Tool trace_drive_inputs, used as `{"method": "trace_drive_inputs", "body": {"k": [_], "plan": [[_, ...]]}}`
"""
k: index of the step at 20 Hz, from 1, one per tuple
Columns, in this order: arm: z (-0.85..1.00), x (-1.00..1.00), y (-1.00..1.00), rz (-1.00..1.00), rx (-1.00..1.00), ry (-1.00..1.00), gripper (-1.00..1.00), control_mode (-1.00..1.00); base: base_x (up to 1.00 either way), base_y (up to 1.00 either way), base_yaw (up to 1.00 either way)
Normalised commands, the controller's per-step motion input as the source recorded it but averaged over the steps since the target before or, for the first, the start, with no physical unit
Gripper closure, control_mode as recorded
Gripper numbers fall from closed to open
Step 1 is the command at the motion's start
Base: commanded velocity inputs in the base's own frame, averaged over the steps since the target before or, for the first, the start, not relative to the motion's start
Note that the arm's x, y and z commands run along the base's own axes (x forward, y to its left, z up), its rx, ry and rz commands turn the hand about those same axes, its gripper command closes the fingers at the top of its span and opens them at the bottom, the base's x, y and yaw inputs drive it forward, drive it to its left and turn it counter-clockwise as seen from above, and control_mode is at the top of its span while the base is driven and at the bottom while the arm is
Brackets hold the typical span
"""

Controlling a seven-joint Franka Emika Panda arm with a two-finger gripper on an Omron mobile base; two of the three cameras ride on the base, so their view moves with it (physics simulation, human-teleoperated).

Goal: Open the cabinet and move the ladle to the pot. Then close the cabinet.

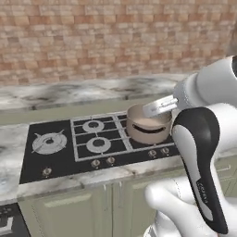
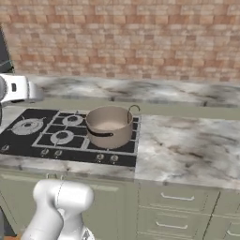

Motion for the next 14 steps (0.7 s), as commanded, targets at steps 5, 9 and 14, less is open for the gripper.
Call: {"method": "trace_drive_inputs", "body": {"k": [5, 9, 14], "plan": [[0.0, 0.0, 0.0, 0.0, 0.0, 0.0, -1.0, 1.0, 0.0, 0.0, 1.0], [0.0, 0.0, 0.0, 0.0, 0.0, 0.0, -1.0, 1.0, 0.0, 0.0, 1.0], [0.0, 0.0, 0.0, 0.0, 0.0, 0.0, -1.0, 1.0, 0.0, 0.0, 1.0]]}}
